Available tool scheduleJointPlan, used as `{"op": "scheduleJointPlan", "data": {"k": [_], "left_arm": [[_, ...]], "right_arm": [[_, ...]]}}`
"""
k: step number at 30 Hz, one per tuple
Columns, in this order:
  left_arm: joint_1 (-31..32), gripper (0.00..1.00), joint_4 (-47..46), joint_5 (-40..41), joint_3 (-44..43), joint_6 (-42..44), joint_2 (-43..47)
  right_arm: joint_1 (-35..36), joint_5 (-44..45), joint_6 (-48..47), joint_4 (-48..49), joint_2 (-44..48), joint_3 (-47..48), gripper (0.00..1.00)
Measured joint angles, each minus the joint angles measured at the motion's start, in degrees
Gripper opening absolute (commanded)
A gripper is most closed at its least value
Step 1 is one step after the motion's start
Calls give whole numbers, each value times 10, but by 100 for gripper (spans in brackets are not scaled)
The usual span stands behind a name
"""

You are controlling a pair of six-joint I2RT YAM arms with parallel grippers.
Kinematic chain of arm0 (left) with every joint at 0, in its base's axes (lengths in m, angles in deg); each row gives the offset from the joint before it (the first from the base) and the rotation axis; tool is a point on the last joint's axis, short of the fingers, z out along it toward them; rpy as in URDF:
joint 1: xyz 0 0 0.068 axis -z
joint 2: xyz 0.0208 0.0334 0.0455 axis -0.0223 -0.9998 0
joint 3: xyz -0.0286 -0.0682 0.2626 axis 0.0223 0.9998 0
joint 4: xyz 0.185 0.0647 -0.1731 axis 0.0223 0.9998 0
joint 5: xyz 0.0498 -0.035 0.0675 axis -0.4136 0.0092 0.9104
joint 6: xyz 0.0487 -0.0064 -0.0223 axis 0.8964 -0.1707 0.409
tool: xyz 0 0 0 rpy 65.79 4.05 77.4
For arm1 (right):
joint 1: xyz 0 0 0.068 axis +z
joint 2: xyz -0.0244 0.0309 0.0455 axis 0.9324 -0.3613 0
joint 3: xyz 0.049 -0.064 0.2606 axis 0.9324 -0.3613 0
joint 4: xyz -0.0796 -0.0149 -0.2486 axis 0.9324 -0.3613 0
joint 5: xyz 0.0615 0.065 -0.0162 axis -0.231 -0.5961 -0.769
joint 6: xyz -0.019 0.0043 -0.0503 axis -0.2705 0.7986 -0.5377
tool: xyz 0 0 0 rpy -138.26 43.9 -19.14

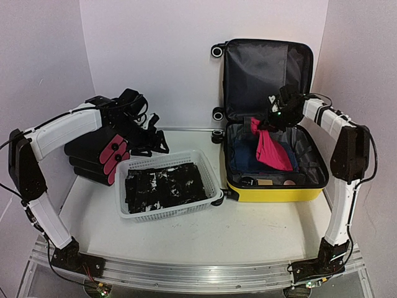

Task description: Open, take out, and arrange the luggage

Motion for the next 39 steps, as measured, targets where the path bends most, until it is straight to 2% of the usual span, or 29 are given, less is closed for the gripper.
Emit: {"op": "scheduleJointPlan", "data": {"k": [7, 12, 17, 27, 34, 39], "left_arm": [[0, 73, 0, -4, -19, 0, -14], [0, 73, 0, -12, -30, 0, -18], [0, 73, 0, -17, -34, -3, -18], [0, 75, -15, -18, -1, -34, 10], [-12, 77, -16, -16, 77, -78, 103], [-43, 78, -16, -14, 142, -116, 205]], "right_arm": [[-24, -125, 43, 4, 102, -47, 0], [-27, -220, 111, 35, 137, -83, 0], [-10, -279, 168, 64, 150, -123, 0], [100, -266, 234, 94, 151, -143, 0], [191, -212, 284, 128, 146, -141, 0], [241, -168, 305, 142, 107, -120, 0]]}}
